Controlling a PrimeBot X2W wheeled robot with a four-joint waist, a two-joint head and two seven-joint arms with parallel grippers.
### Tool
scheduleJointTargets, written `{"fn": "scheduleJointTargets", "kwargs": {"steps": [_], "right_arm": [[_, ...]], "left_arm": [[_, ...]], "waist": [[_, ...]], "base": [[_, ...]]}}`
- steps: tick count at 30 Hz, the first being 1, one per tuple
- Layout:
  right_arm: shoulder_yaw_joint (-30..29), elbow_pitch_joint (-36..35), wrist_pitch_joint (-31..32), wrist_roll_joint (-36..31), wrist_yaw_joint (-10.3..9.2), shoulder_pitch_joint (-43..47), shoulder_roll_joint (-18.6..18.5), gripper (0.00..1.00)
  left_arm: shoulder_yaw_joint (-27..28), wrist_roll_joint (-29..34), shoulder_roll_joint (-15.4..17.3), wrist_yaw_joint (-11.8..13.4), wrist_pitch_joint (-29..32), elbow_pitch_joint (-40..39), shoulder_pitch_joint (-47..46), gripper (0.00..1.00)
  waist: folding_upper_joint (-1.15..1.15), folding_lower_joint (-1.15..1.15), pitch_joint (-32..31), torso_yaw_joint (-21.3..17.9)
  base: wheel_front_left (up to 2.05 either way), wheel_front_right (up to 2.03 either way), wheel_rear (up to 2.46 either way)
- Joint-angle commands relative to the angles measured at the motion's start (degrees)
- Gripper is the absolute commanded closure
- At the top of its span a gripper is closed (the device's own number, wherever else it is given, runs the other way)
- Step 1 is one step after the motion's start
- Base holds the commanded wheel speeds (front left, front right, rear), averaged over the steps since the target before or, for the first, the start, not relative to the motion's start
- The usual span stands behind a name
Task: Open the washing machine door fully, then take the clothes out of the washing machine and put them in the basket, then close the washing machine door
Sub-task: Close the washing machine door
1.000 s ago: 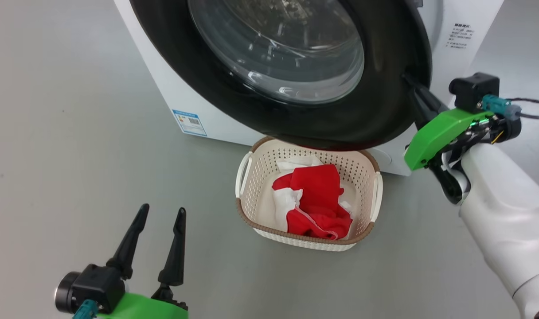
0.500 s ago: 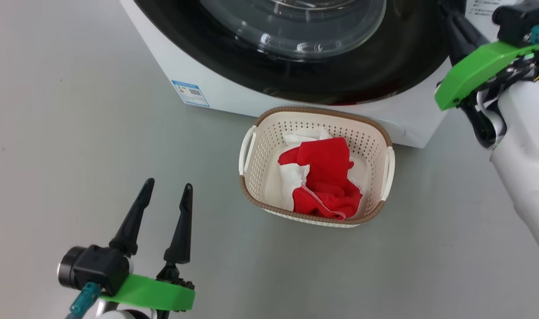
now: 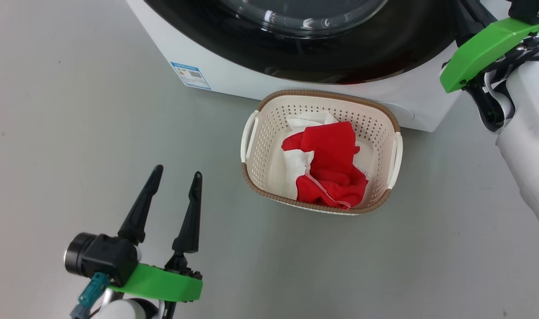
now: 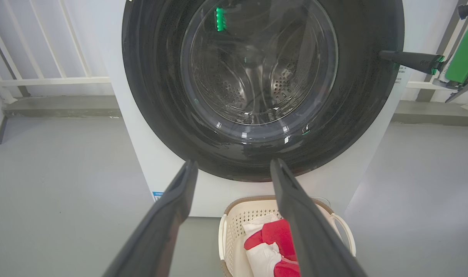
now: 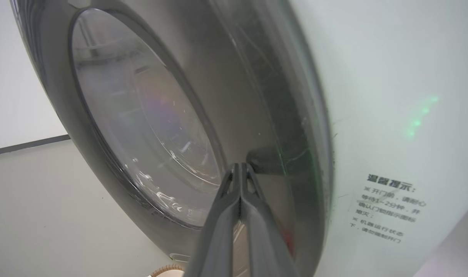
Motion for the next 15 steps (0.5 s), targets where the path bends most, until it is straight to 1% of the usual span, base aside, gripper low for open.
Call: {"fn": "scheduleJointTargets", "kwargs": {"steps": [1,6,7,9,10,11,12,15], "right_arm": [[0.0,-1.1,-0.4,0.9,-0.55,-1.4,-0.5,1.0],[1.0,-4.1,-0.4,1.4,-0.55,0.3,-0.1,1.0],[1.1,-4.9,-0.4,1.4,-0.55,0.8,0.0,0.93],[1.0,-6.4,-0.4,0.7,-0.55,1.8,0.0,0.62],[0.9,-7.2,-0.4,0.3,-0.55,2.4,0.2,0.41],[0.8,-7.9,-0.4,-0.2,-0.55,3.0,0.3,0.29],[0.8,-8.7,-0.4,-0.7,-0.55,3.8,0.5,0.0],[0.0,-11.1,-0.4,-2.2,-0.55,6.3,0.9,0.0]], "left_arm": [[2.0,0.5,0.7,-0.4,-0.7,-1.3,-1.1,0.0],[2.7,0.0,0.5,-0.4,-0.7,-1.3,-1.1,0.0],[2.8,-0.2,0.5,-0.4,-0.7,-1.3,-1.1,0.0],[3.0,-0.5,0.5,-0.5,-0.7,-1.3,-1.1,0.0],[3.1,-0.6,0.4,-0.5,-0.7,-1.3,-1.0,0.0],[3.3,-0.9,0.4,-0.6,-0.7,-1.4,-1.0,0.0],[3.4,-1.2,0.4,-0.6,-0.7,-1.4,-0.9,0.0],[3.6,-1.9,0.3,-0.8,-0.7,-1.4,-0.6,0.0]], "waist": [[0.0,0.0,-0.2,-0.2],[0.0,0.0,-1.0,-1.6],[0.0,0.0,-1.2,-1.9],[0.0,0.0,-1.8,-2.7],[0.0,0.0,-2.1,-3.2],[0.0,0.0,-2.5,-3.7],[0.0,0.0,-2.9,-4.1],[0.0,0.0,-4.4,-5.4]], "base": [[0.0,0.0,0.0],[0.0,0.0,0.0],[0.0,0.0,0.0],[0.0,0.0,0.0],[0.0,0.0,0.0],[0.0,0.0,0.0],[0.0,0.0,0.0],[0.0,0.0,0.0]]}}
